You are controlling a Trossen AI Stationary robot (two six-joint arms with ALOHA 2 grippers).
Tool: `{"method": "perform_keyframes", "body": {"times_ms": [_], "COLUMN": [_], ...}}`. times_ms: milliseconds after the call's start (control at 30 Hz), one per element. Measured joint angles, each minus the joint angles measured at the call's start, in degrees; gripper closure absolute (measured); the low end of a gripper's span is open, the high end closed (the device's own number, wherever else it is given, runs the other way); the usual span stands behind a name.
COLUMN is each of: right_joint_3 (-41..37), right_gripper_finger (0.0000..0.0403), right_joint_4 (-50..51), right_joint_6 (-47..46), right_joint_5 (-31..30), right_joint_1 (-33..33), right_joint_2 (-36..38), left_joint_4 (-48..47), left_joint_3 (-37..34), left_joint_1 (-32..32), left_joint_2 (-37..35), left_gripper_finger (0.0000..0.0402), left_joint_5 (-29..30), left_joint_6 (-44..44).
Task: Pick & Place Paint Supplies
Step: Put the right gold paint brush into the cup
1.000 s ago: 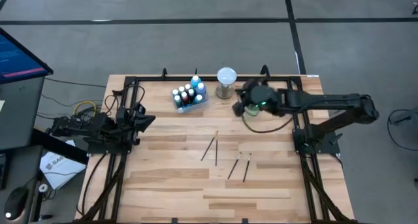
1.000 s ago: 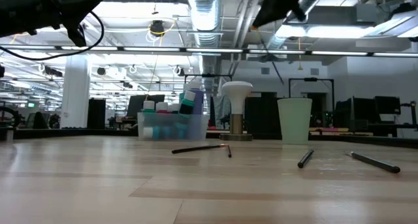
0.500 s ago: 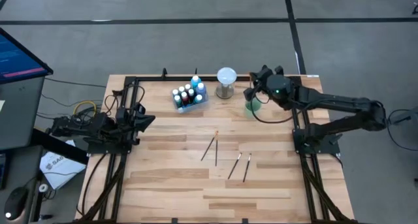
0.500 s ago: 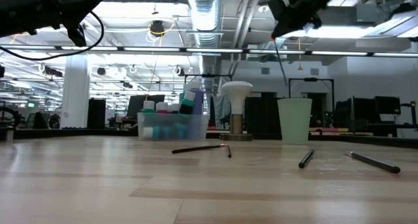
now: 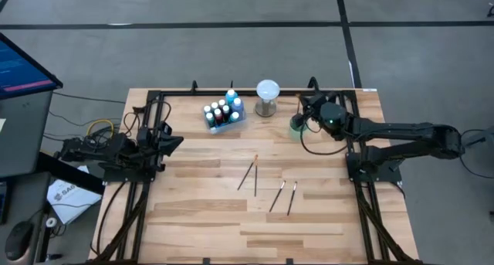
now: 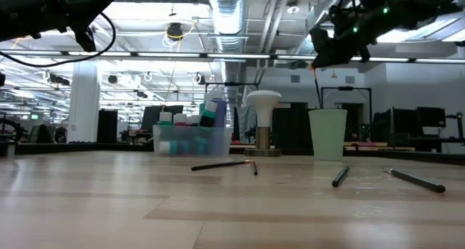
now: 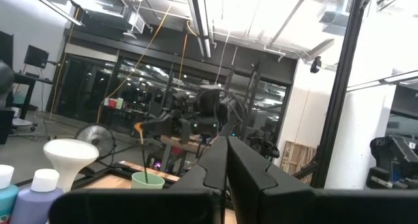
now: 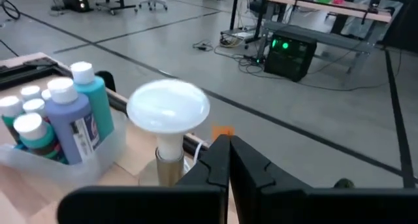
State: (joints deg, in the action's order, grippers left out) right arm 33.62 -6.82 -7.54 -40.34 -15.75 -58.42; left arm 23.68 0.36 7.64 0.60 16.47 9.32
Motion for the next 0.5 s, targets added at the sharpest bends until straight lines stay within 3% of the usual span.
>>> {"method": "perform_keyframes", "body": {"times_ms": [333, 500], "right_joint_3": [-3.10, -3.10], "right_gripper_finger": [0.0401, 0.0368], "right_joint_4": [-2.07, -0.01], "right_joint_6": [-0.02, -0.21], "right_joint_5": [0.03, 0.11], "right_joint_1": [0.74, 0.79], "right_joint_2": [-0.10, -0.10], "left_joint_4": [-0.02, -0.02], "left_joint_3": [0.00, 0.00], "left_joint_1": [0.00, 0.00], "left_joint_2": [0.00, -0.01], "left_gripper_finger": [0.0396, 0.0396], "left_joint_5": [-0.04, -0.04], "left_joint_6": [0.00, -0.02]}}
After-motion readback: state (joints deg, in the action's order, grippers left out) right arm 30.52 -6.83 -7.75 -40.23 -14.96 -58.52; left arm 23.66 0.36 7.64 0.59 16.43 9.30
